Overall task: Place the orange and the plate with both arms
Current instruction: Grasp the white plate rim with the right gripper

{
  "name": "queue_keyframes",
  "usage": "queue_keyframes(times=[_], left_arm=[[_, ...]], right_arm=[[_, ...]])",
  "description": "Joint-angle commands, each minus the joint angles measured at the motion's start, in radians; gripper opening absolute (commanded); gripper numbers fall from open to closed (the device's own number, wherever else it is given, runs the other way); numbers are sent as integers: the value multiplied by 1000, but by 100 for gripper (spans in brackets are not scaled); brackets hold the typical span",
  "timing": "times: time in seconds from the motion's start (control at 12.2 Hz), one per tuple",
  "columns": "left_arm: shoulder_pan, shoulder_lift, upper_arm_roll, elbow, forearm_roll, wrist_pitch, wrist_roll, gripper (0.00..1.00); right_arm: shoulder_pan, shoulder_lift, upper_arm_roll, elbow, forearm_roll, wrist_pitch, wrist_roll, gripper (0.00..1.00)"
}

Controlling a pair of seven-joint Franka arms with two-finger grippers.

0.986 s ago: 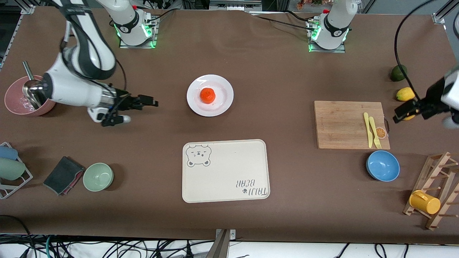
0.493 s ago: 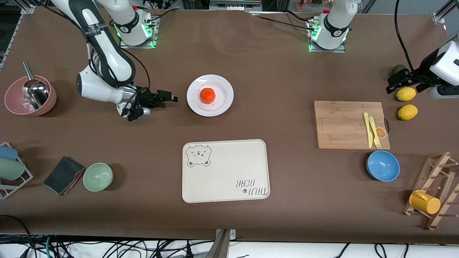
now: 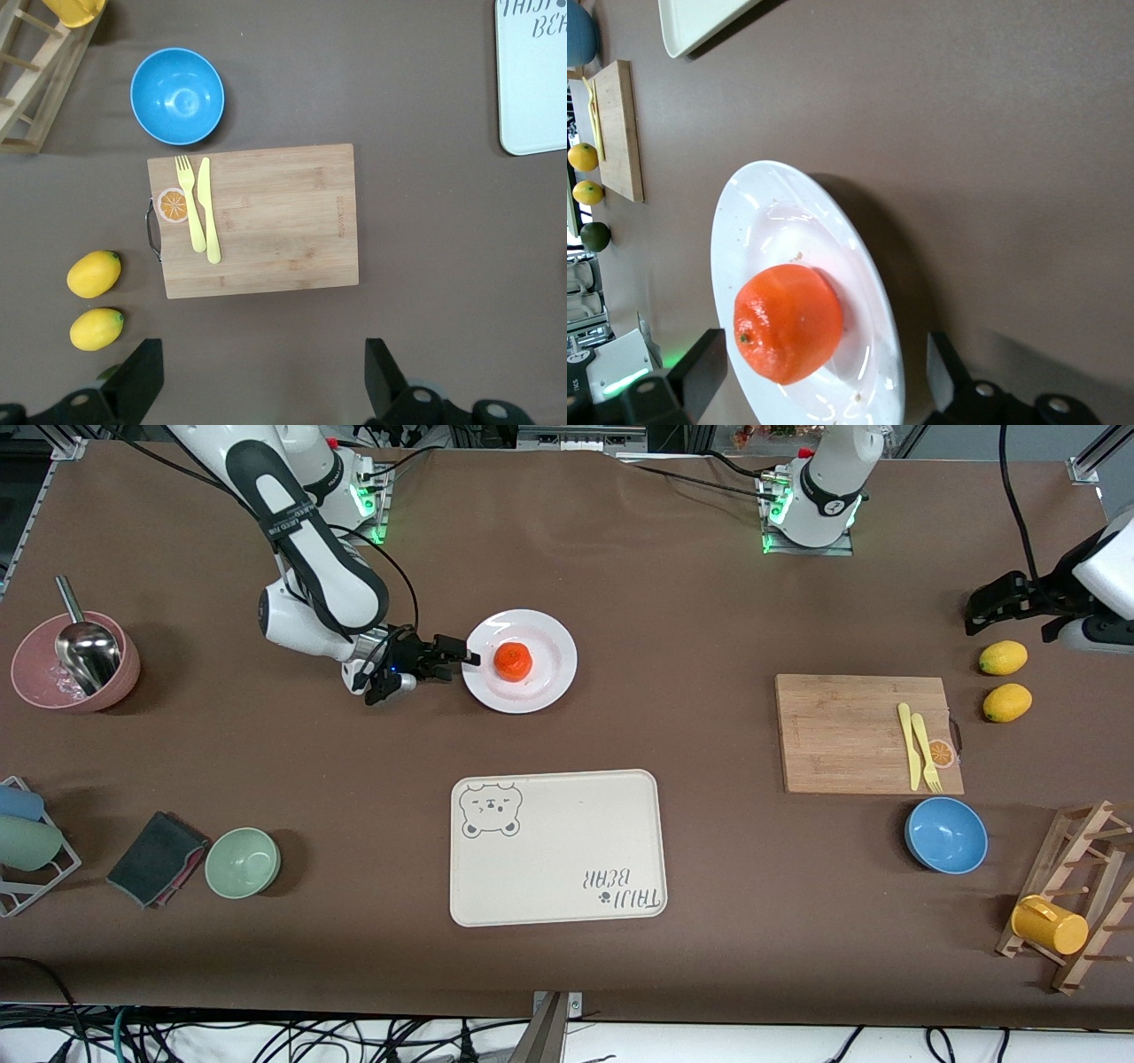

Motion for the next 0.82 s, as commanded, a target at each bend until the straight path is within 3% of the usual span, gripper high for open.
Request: queue_keyframes(times=[0.0, 0.16, 0.41, 0.58, 0.74], left_arm=[[4, 28, 7, 66, -2, -41, 35, 100], [3, 28, 4, 66, -2, -49, 35, 100], [-1, 37, 4, 66, -2, -49, 38, 100], [-2, 37, 4, 64, -2, -49, 38, 100], [-8, 40, 4, 66, -3, -49, 38, 100]], right_arm=[[-11, 29, 7, -1, 44, 18, -56, 100], [-11, 56, 19, -1, 92, 38, -86, 99], [-2, 80, 33, -1, 219, 53, -188, 76], [0, 80, 33, -1, 224, 55, -189, 62], [0, 80, 35, -1, 224, 53, -189, 43]])
